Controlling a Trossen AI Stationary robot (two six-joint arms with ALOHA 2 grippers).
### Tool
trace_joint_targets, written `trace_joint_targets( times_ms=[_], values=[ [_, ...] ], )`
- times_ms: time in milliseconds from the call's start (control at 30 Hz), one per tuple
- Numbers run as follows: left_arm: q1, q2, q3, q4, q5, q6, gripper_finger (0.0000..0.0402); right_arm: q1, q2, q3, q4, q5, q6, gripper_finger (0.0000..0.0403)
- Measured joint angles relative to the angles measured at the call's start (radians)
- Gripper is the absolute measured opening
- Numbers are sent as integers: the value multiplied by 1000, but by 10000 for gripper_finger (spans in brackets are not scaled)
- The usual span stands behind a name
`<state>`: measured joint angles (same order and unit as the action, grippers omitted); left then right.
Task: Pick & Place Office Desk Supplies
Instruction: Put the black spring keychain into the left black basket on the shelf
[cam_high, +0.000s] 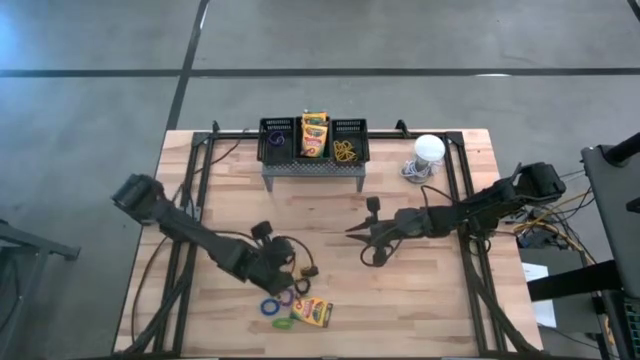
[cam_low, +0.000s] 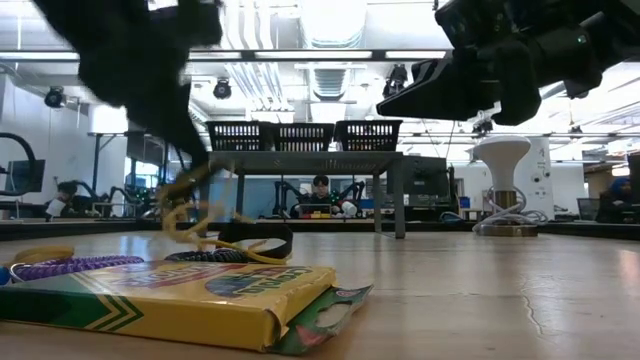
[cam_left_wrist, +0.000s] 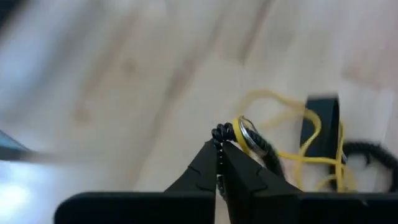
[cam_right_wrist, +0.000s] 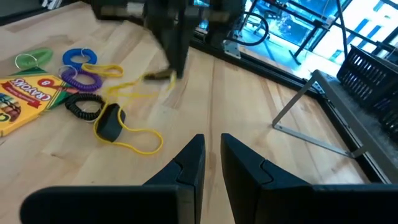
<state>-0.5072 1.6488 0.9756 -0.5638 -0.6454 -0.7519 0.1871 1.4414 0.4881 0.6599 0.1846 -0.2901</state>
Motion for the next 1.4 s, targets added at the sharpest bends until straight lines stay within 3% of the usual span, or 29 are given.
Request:
trace_joint_targets(
  times_ms=[233,400,600,700,900,967,1000,1167,1333,1400],
  values=[
    [-9,-32,123,-198,-291,125,12,0,0,-2,-22,0,3,47],
    [-12,-8,123,-196,-290,562,11,0,0,-2,-29,0,29,47],
    [-9,-4,132,-210,-407,626,12,0,0,-2,-36,0,37,47],
    [-11,-10,191,-259,-296,615,12,0,0,-2,-36,0,37,47],
    [43,-12,295,-340,184,424,12,0,0,-2,-35,0,55,47],
    [79,-10,295,-388,259,340,12,0,0,-2,-35,0,58,47],
    [93,-6,292,-420,244,316,12,0,0,-2,-35,0,65,47],
    [105,23,281,-517,-54,282,12,0,0,-2,-36,0,77,47],
    [103,24,262,-525,28,399,12,0,0,-2,-36,0,77,47],
    [93,24,226,-524,12,487,12,0,0,-2,-43,0,80,47]
  ],
)
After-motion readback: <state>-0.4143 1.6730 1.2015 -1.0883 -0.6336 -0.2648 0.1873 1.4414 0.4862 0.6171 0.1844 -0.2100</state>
